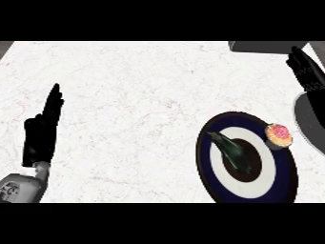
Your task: Pick the eggplant from the plate and place it in the pan
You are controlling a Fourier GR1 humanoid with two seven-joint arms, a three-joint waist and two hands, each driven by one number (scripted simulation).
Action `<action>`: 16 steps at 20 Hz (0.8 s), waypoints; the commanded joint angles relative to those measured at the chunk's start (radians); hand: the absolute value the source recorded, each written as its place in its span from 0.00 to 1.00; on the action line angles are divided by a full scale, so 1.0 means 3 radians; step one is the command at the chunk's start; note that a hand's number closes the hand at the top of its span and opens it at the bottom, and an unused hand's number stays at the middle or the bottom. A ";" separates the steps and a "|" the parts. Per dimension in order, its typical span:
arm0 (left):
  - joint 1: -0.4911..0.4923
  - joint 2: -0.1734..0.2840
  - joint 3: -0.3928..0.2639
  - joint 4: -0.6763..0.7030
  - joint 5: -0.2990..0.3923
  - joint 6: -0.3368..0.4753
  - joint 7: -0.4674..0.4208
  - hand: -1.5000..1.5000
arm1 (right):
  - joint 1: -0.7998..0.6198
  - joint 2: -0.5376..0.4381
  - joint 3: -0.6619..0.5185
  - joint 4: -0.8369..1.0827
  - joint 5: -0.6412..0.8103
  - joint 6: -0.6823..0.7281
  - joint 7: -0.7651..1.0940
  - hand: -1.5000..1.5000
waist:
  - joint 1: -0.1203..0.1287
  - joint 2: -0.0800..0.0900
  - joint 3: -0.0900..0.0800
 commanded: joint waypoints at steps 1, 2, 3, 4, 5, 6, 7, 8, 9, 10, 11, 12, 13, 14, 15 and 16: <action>0.0051 -0.0088 0.0029 -0.0082 0.0224 -0.0222 -0.0115 0.50 | -0.0257 0.0026 0.0254 -0.0076 0.0097 0.0208 0.0049 1.00 | 0.0001 0.0112 0.0131; -0.0053 -0.0256 -0.0096 0.0029 0.0216 -0.0207 -0.0085 0.50 | -0.0348 0.0037 0.0511 -0.0157 0.0039 0.0557 0.0041 1.00 | 0.0009 0.0129 0.0127; -0.0055 -0.0343 -0.0196 -0.0071 0.0339 -0.0356 -0.0056 0.50 | -0.0381 0.0148 0.0759 -0.0114 0.0097 0.0716 -0.0044 1.00 | 0.0114 0.0152 0.0126; -0.0101 -0.0364 -0.0235 -0.0106 0.0449 -0.0502 -0.0006 0.50 | -0.0519 0.0228 0.0913 -0.0170 0.0001 0.0921 0.0002 1.00 | 0.0188 0.0162 0.0120; -0.0116 -0.0410 -0.0326 -0.0134 0.0499 -0.0623 -0.0021 0.50 | -0.0611 0.0211 0.1069 -0.0161 -0.0016 0.1170 -0.0004 1.00 | 0.0259 0.0187 0.0116; -0.0075 -0.0515 -0.0456 -0.0153 0.0529 -0.0685 -0.0027 0.50 | -0.0671 0.0303 0.1252 -0.0213 -0.0058 0.1361 -0.0032 1.00 | 0.0314 0.0195 0.0114; -0.0025 -0.0531 -0.0432 -0.0073 0.0552 -0.0624 0.0074 0.50 | -0.1084 -0.0382 0.0970 -0.0594 0.0943 0.0844 -0.0316 1.00 | 0.0178 0.0021 0.0055; 0.0017 -0.0617 -0.0489 -0.0115 0.0743 -0.0841 0.0042 0.50 | -0.0979 -0.0050 0.1154 -0.0272 0.0946 0.0819 -0.0464 1.00 | 0.0194 0.0173 0.0126; -0.0032 -0.0563 -0.0391 -0.0130 0.0877 -0.0975 0.0058 0.50 | -0.0854 0.0216 0.1326 -0.0067 0.0973 0.0781 -0.0662 0.00 | 0.0162 0.0181 0.0136; 0.0028 -0.0581 -0.0433 -0.0147 0.0865 -0.0973 0.0071 0.50 | -0.0725 0.0283 0.1267 0.0214 0.0897 0.0821 -0.1041 0.00 | 0.0126 0.0180 0.0144; 0.0082 -0.0556 -0.0378 -0.0110 0.0934 -0.1050 0.0023 0.50 | -0.0783 0.0419 0.1181 0.0408 0.0779 0.0807 -0.1181 0.00 | 0.0107 0.0172 0.0142; -0.0055 -0.0481 -0.0234 -0.0091 0.0964 -0.1021 0.0149 0.50 | -0.0811 0.0442 0.1162 0.0645 0.0828 0.0836 -0.1479 0.00 | 0.0090 0.0171 0.0144; -0.0028 -0.0484 -0.0201 0.0002 0.0996 -0.1098 0.0062 0.50 | -0.0852 0.0380 0.1038 0.0697 0.0720 0.0952 -0.1679 0.00 | 0.0043 0.0159 0.0142; 0.0100 -0.0529 -0.0282 -0.0165 0.0956 -0.1040 0.0076 0.50 | -0.1001 0.0393 0.1050 0.0852 0.0844 0.0973 -0.1833 0.00 | 0.0056 0.0145 0.0142; 0.0258 -0.0526 -0.0365 -0.0403 0.0936 -0.1001 0.0136 0.50 | -0.1084 0.0250 0.1111 0.0896 0.0874 0.1229 -0.1842 0.00 | 0.0060 0.0131 0.0141; 0.0046 -0.0447 -0.0153 -0.0072 0.1043 -0.1170 0.0064 0.50 | -0.1242 0.0331 0.1312 0.0889 0.1144 0.1150 -0.1768 0.00 | 0.0042 0.0143 0.0138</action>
